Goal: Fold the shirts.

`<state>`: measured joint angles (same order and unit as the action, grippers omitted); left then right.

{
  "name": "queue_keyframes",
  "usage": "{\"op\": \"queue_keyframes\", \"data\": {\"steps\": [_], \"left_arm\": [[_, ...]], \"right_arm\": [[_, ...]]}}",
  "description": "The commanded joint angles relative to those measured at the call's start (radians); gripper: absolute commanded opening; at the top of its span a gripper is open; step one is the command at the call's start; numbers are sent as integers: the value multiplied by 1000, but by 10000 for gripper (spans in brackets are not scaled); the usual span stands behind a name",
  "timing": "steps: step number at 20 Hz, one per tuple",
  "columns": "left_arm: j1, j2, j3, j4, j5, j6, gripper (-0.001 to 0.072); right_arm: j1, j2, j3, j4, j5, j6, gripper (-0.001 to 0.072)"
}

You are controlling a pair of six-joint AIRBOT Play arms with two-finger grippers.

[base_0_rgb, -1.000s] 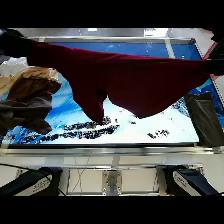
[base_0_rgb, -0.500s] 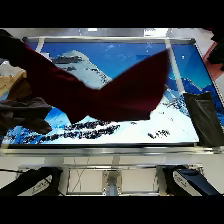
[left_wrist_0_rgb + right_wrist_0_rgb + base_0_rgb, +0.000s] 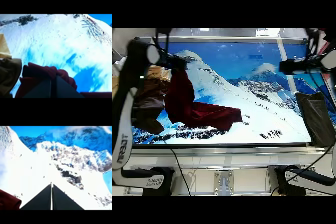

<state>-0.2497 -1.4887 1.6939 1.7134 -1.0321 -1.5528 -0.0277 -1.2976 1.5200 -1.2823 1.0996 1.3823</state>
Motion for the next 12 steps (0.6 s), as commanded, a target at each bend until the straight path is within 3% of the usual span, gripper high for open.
{"op": "queue_keyframes", "data": {"steps": [1,2,3,5,8,10,12], "left_arm": [[1,-154,-14,45,253,-76,229],[2,-164,-14,47,299,-94,660],[3,-161,-8,49,330,-112,716],[4,-147,61,50,295,-112,716],[19,-56,148,70,195,-91,712],[57,48,142,83,119,-56,637],[132,169,85,89,-17,-14,615]], "right_arm": [[1,-119,-64,166,-66,-75,260],[2,-137,-67,168,-68,-75,388],[3,-150,-67,158,-63,-75,389],[8,-157,-67,142,-1,-79,387],[13,-156,-130,158,203,-105,387],[13,-156,-240,281,252,-142,387],[15,-156,-373,432,241,-183,385]]}}
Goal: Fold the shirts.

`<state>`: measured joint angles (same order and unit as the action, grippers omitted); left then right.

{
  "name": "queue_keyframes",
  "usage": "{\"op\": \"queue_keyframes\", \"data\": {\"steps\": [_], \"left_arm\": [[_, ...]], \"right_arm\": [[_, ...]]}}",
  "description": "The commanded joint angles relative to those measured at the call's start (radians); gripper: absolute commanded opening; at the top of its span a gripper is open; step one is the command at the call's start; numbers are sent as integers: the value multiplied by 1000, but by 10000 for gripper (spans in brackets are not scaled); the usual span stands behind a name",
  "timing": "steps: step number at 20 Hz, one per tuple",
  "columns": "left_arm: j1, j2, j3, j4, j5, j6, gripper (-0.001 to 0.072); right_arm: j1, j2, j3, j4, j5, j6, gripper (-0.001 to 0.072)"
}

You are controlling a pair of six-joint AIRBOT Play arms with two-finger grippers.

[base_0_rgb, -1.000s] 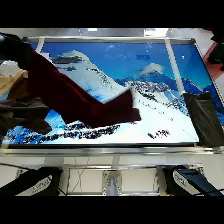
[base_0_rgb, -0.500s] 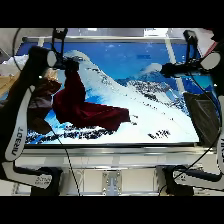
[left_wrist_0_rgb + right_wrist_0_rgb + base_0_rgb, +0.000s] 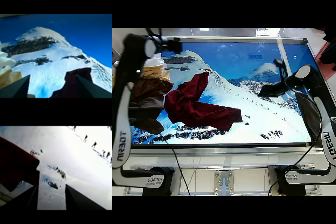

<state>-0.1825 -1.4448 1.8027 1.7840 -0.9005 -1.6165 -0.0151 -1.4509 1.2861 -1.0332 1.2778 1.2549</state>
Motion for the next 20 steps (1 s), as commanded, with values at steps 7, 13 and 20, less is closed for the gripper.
{"op": "queue_keyframes", "data": {"steps": [7,13,20], "left_arm": [[332,626,-795,-282,-77,-5,615],[332,651,-1048,-465,36,-7,616],[332,652,-1045,-480,81,-6,616]], "right_arm": [[36,-3,-466,427,-97,-142,385],[97,-3,-566,599,-275,-189,387],[127,-3,-570,517,-396,-78,387]]}}
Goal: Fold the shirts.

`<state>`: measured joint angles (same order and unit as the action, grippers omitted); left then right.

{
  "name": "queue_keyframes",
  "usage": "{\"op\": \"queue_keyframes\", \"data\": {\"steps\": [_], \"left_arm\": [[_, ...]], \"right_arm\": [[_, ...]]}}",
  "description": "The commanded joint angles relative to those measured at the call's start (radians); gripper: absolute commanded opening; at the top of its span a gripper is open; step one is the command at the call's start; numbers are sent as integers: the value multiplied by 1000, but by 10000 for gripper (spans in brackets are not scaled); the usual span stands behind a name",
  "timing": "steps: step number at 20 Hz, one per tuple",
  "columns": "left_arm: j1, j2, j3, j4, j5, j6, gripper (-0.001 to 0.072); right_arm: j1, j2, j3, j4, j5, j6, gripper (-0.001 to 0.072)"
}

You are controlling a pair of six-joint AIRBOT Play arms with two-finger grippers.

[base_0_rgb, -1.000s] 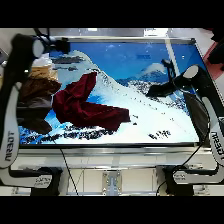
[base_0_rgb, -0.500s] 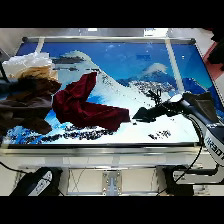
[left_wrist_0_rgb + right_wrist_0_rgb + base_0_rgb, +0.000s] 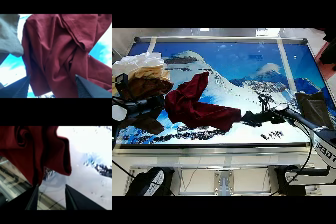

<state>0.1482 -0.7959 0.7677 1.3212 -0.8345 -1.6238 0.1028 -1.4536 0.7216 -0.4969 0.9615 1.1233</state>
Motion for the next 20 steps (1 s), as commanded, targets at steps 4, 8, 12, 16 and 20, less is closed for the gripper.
{"op": "queue_keyframes", "data": {"steps": [4,8,12,16,20], "left_arm": [[2,3,-10,-17,18,9,615],[2,3,-10,-17,26,9,615],[2,3,-10,-15,27,29,615],[19,2,-26,161,69,-115,615],[133,-90,-123,-41,29,-107,613]], "right_arm": [[47,-1,-5,-10,-221,131,384],[144,-6,-5,18,-285,156,383],[164,-2,-5,36,-317,161,31],[148,68,-4,17,-316,159,24],[72,181,22,-44,-313,159,24]]}}
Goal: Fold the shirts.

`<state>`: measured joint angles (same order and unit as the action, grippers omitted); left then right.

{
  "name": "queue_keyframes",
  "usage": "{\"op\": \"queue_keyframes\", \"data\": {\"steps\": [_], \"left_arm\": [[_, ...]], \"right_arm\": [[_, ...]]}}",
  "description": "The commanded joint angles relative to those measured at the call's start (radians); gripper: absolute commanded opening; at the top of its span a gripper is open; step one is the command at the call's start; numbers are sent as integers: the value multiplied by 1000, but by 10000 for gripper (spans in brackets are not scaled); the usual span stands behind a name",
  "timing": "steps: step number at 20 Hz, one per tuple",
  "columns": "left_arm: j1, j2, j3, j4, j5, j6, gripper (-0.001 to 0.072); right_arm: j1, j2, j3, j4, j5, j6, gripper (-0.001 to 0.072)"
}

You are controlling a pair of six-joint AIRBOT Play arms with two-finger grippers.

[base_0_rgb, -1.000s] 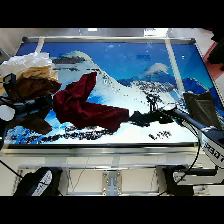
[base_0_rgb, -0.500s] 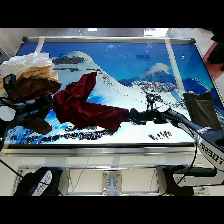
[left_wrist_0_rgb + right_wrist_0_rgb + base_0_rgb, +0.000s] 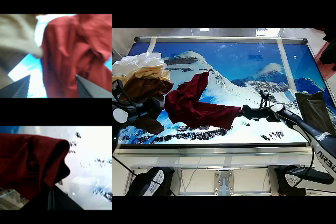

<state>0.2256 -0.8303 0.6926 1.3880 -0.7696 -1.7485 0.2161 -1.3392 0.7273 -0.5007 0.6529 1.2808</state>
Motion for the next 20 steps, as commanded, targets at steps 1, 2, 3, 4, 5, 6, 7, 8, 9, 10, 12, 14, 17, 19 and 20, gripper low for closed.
{"op": "queue_keyframes", "data": {"steps": [1,2,3,4,5,6,7,8,9,10,12,14,17,19,20], "left_arm": [[69,-123,-53,-205,-93,98,614],[73,-190,-52,-298,-114,159,614],[73,-255,-52,-415,-91,205,614],[73,-307,-52,-544,-49,263,614],[72,-353,-51,-669,-10,354,615],[72,-392,-48,-755,0,416,614],[70,-428,-45,-809,-5,487,614],[63,-454,-45,-819,-3,530,615],[53,-477,-45,-818,10,554,615],[42,-495,-45,-817,29,568,614],[33,-506,-45,-816,68,572,613],[34,-506,-45,-816,73,584,478],[34,-506,-45,-816,74,597,470],[34,-511,-45,-817,71,597,460],[33,-516,-45,-824,67,597,380]], "right_arm": [[-63,89,26,-49,-5,1,24],[-87,108,38,-57,-4,1,23],[-107,120,52,-62,2,1,23],[-128,124,71,-63,16,2,23],[-145,124,90,-63,27,1,24],[-156,124,104,-62,28,2,24],[-164,124,117,-65,27,1,24],[-167,124,129,-71,24,1,24],[-166,124,139,-77,19,1,24],[-166,124,145,-79,18,2,23],[-166,124,147,-79,9,2,24],[-166,124,147,-79,8,2,24],[-166,124,147,-74,-10,2,24],[-166,124,147,-63,-23,2,24],[-166,124,147,-63,-24,2,24]]}}
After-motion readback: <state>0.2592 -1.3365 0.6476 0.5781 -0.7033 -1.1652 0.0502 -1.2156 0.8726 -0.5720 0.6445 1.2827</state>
